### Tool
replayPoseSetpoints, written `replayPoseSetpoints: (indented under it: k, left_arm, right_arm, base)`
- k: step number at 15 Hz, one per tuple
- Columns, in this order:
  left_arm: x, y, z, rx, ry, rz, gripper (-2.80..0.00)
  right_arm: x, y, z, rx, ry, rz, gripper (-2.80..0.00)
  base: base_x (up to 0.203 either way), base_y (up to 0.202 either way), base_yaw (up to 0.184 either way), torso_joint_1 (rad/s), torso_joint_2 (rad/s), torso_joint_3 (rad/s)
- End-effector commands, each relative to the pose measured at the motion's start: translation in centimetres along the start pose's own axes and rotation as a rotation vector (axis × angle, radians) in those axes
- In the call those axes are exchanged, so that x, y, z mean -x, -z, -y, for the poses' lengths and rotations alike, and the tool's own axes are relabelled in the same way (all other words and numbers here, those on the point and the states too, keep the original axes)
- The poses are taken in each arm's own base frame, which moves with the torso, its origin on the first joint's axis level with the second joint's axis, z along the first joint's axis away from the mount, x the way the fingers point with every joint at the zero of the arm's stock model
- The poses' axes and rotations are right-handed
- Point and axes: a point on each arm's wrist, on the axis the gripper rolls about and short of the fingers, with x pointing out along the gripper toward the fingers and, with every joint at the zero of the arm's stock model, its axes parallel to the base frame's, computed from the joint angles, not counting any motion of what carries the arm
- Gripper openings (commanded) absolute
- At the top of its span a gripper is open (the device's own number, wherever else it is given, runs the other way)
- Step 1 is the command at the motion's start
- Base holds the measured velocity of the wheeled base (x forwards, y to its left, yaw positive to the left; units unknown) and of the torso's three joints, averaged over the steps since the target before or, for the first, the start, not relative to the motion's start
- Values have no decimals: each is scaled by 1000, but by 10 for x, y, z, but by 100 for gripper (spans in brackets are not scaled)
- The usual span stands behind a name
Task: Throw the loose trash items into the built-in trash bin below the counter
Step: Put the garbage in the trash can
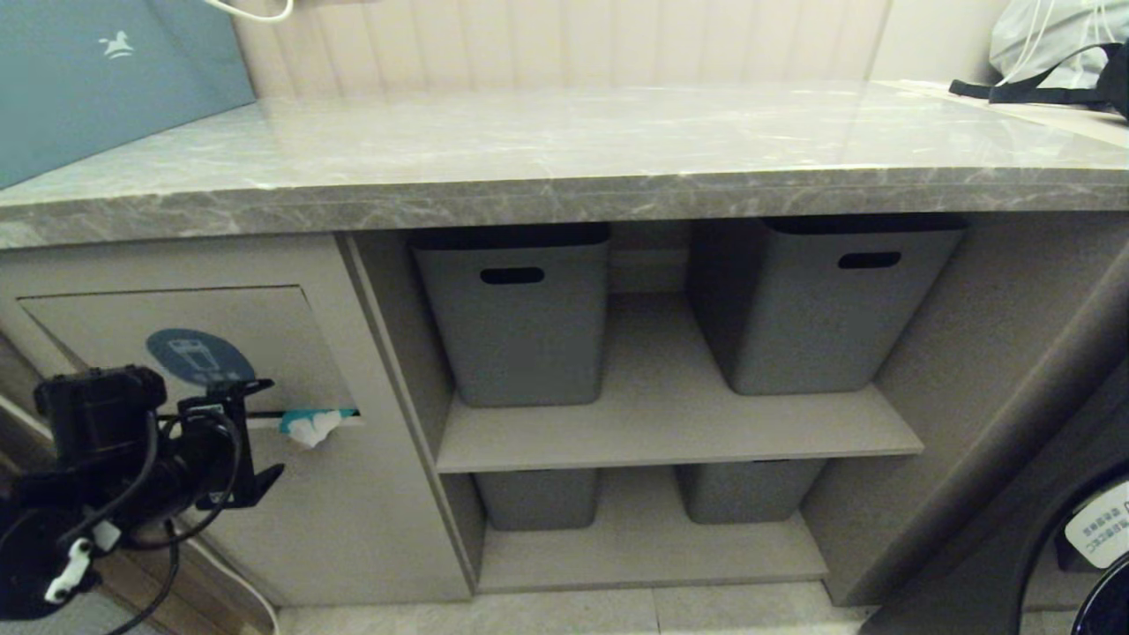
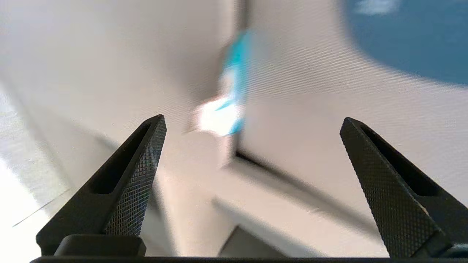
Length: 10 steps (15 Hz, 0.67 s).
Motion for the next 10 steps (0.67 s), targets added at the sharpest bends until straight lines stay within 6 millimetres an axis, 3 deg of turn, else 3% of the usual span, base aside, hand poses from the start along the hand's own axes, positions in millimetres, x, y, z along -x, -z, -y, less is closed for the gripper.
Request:
replayPoseSetpoints:
  k: [1,4,10]
  left_arm:
    - [7,3,-10,2,-31,-8,0]
    - [-1,8,-20,-10,-68,-23,0]
    - [-41,25,-20,-26,-30,-69,0]
  right_arm:
    - [0,0,0,1,-2,1,-280]
    - [0,0,0,1,0,2,-280]
    - [0,0,0,1,0,2,-280]
  base:
    - [0,0,0,0,0,0]
    - [0,0,0,0,0,0]
    - [0,0,0,0,0,0]
